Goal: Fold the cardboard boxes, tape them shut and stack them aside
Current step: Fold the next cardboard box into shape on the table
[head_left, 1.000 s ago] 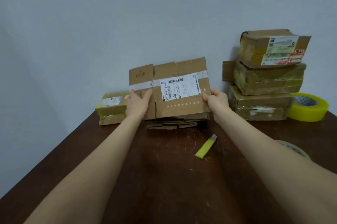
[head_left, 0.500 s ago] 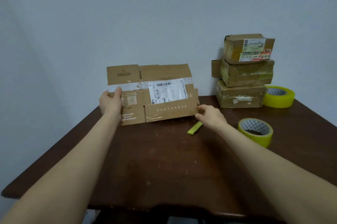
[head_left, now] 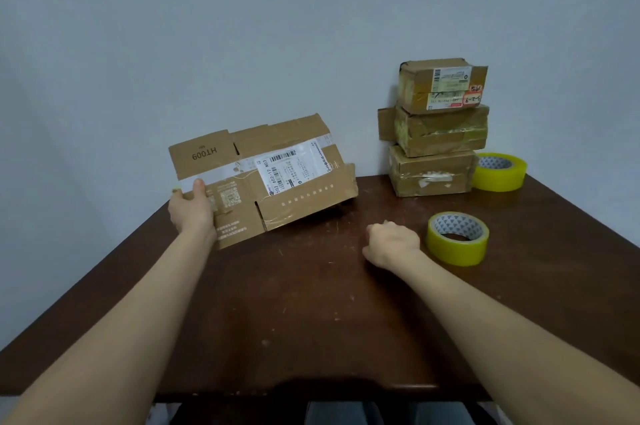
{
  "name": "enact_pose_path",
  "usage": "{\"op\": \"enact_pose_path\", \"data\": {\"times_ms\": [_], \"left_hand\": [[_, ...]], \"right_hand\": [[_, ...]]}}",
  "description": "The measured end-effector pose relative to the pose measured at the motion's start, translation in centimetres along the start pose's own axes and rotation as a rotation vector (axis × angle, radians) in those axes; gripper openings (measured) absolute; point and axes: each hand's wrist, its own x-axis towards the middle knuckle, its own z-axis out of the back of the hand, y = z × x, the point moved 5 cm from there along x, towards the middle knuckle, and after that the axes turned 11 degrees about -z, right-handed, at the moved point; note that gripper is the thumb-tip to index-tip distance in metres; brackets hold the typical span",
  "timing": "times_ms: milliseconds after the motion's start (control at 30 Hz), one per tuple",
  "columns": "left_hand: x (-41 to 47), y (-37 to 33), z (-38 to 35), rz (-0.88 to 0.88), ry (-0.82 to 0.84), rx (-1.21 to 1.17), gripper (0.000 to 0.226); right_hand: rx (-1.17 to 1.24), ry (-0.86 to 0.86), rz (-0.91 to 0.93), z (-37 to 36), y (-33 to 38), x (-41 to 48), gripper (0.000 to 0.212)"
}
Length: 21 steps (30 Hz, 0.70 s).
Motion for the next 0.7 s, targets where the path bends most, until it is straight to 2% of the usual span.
{"op": "enact_pose_path", "data": {"times_ms": [167, 233, 300, 333, 367, 433, 467, 533, 600, 700], "left_hand": [[-3.0, -0.1, -1.6, -0.04, 0.122, -0.047, 0.032], [-3.7, -0.7, -1.6, -0.063, 0.172, -0.064, 0.039], [-3.8, -1.1, -1.4, -0.071, 0.22, -0.08, 0.051], [-3.8, -1.3, -1.2, -0.072, 0.241, -0.083, 0.053], [-3.9, -1.4, -1.1, -0.077, 0.271, -0.097, 0.053], [-4.4, -1.6, -0.8, -0.093, 0.342, -0.13, 0.043], [-4.9, -1.8, -0.6, -0.112, 0.381, -0.14, 0.033], [-5.8, -2.0, -0.2, -0.143, 0.442, -0.157, 0.025], [-6.3, -1.6, 0.0, -0.15, 0.484, -0.201, 0.026], [-7.2, -1.7, 0.3, -0.171, 0.548, -0.255, 0.025]], "right_hand": [[-0.022, -0.033, -0.07, 1.2, -3.8, -1.5, 0.04], [0.166, -0.155, -0.1, 3.2, -4.9, -1.9, 0.035], [0.495, -0.323, -0.123, 5.6, -5.8, -2.0, 0.029], [0.681, -0.344, -0.117, 6.5, -6.0, -1.9, 0.034], [0.862, -0.299, -0.095, 6.9, -5.8, -1.7, 0.046], [1.179, -0.1, -0.017, 6.5, -4.4, -1.5, 0.073], [1.284, -0.007, 0.018, 6.0, -3.5, -1.7, 0.077], [1.376, 0.057, 0.075, 4.9, -1.8, -2.0, 0.063], [1.375, 0.006, 0.113, 3.9, -0.7, -2.2, 0.05], [1.342, -0.015, 0.166, 2.7, 0.9, -2.5, 0.046]]}}
